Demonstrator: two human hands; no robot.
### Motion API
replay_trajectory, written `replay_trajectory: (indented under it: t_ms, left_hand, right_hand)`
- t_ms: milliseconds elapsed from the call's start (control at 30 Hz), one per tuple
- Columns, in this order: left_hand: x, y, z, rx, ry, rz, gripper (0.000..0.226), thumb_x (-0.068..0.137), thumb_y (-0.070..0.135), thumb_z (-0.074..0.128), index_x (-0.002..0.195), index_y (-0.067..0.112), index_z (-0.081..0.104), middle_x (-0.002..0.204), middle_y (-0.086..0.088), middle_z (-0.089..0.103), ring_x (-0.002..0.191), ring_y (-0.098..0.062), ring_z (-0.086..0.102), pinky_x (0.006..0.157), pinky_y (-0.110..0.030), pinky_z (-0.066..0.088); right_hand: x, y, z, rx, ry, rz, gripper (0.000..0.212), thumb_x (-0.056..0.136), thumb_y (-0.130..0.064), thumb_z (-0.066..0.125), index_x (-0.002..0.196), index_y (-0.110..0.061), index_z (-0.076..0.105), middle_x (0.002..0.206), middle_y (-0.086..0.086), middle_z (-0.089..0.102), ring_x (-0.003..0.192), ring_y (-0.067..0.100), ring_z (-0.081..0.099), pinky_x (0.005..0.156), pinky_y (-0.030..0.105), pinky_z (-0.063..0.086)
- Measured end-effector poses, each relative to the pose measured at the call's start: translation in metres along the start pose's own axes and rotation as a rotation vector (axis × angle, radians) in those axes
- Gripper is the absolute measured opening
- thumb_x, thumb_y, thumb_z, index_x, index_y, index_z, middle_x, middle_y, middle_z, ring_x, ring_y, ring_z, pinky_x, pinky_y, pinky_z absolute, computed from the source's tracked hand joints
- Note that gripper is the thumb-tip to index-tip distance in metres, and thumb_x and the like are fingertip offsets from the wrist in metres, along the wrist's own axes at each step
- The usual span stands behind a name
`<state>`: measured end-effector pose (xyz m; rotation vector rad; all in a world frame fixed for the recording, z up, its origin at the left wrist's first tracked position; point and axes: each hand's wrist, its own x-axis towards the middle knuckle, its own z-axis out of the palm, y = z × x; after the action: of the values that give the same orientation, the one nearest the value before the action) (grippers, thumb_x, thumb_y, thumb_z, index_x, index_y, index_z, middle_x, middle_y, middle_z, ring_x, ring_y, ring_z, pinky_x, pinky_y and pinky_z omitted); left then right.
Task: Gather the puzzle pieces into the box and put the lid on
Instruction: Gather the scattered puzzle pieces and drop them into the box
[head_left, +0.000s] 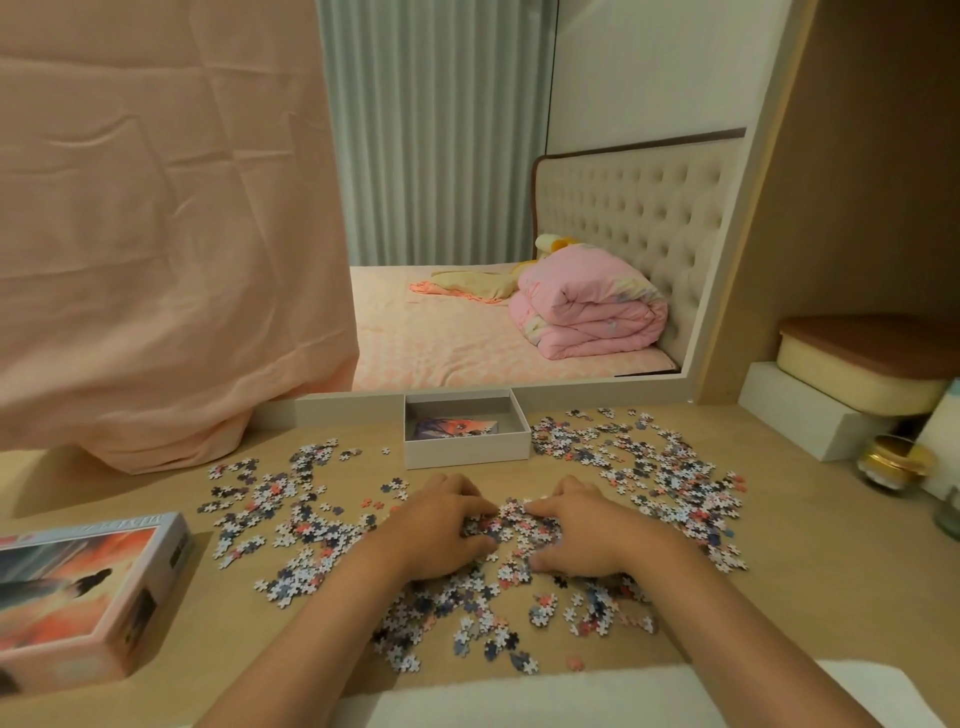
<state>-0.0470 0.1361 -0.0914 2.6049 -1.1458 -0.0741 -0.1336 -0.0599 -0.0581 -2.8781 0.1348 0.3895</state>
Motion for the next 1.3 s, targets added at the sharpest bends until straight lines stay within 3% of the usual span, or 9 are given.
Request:
replay_trajectory:
  t_ms: [167,300,433,533,700,833,1067,1200,1300]
  left_hand:
    - [-0.005,-0.008,-0.005,-0.025,0.069,-0.002,0.055,0.089,0.059,0.055,0.139,0.036,0.049,0.135,0.011,0.046,0.13,-0.013,0.036,0.107,-0.035,0.036]
    - [-0.011,-0.014,-0.01,0.112,-0.008,-0.069,0.075,0.081,0.073,0.049,0.147,0.041,0.034,0.145,0.009,0.034,0.136,-0.015,0.027,0.111,-0.04,0.029]
    - [-0.008,-0.011,-0.005,0.123,-0.006,-0.048,0.066,0.087,0.068,0.048,0.145,0.038,0.04,0.137,0.008,0.039,0.131,-0.014,0.031,0.109,-0.038,0.031]
    - [-0.005,-0.014,-0.003,0.046,0.06,-0.033,0.056,0.09,0.057,0.053,0.14,0.033,0.049,0.127,0.007,0.047,0.122,-0.014,0.041,0.102,-0.033,0.04]
    - [-0.005,-0.021,-0.006,-0.101,0.116,-0.04,0.039,0.088,0.044,0.065,0.125,0.029,0.064,0.113,0.009,0.055,0.105,-0.01,0.054,0.092,-0.031,0.049]
    - [-0.004,-0.027,-0.008,-0.15,0.141,-0.027,0.021,0.088,0.027,0.069,0.109,0.026,0.073,0.102,0.009,0.06,0.089,-0.009,0.057,0.081,-0.022,0.047]
    - [-0.002,-0.039,-0.013,-0.26,0.185,-0.043,0.01,0.085,0.02,0.073,0.093,0.026,0.077,0.088,0.016,0.063,0.081,-0.002,0.058,0.078,-0.02,0.049]
    - [0.002,-0.045,-0.024,-0.356,0.259,-0.084,0.01,0.088,0.016,0.07,0.089,0.023,0.076,0.086,0.017,0.066,0.081,0.003,0.06,0.076,-0.016,0.049]
    - [0.018,-0.052,-0.039,-0.409,0.339,-0.134,0.008,0.088,0.018,0.071,0.089,0.024,0.075,0.086,0.016,0.067,0.08,0.002,0.06,0.071,-0.006,0.042]
  right_hand:
    - [0.014,-0.012,0.002,0.082,0.073,-0.026,0.07,0.085,-0.05,0.07,0.147,-0.036,0.042,0.146,0.001,0.035,0.138,0.024,0.037,0.112,0.045,0.038]
    - [0.02,-0.016,-0.005,0.011,0.04,-0.037,0.085,0.081,-0.051,0.07,0.154,-0.037,0.027,0.154,0.002,0.024,0.147,0.024,0.018,0.117,0.047,0.03]
    - [0.032,-0.025,-0.006,-0.053,-0.058,-0.048,0.076,0.086,-0.049,0.066,0.152,-0.042,0.029,0.154,0.004,0.023,0.148,0.026,0.011,0.117,0.053,0.027]
    - [0.039,-0.033,-0.007,-0.046,-0.034,-0.06,0.064,0.09,-0.046,0.065,0.149,-0.04,0.039,0.153,0.005,0.029,0.145,0.027,0.022,0.116,0.048,0.03]
    - [0.042,-0.04,-0.006,0.029,0.087,-0.13,0.043,0.09,-0.034,0.071,0.131,-0.029,0.062,0.129,-0.002,0.059,0.115,0.018,0.057,0.097,0.032,0.048]
    - [0.045,-0.042,-0.007,0.108,0.124,-0.143,0.035,0.083,-0.032,0.079,0.116,-0.027,0.068,0.092,-0.01,0.057,0.078,0.007,0.053,0.065,0.02,0.04]
    - [0.057,-0.047,-0.009,0.218,0.104,-0.152,0.016,0.077,-0.019,0.084,0.079,-0.026,0.07,0.082,-0.004,0.065,0.071,0.014,0.062,0.063,0.028,0.053]
    - [0.061,-0.046,-0.02,0.386,0.082,-0.151,0.013,0.079,-0.009,0.081,0.078,-0.018,0.072,0.077,0.007,0.073,0.057,0.018,0.067,0.058,0.039,0.061]
    - [0.073,-0.046,-0.043,0.466,0.227,-0.179,0.01,0.078,-0.01,0.082,0.078,-0.016,0.074,0.073,0.0,0.071,0.052,0.008,0.062,0.052,0.025,0.054]
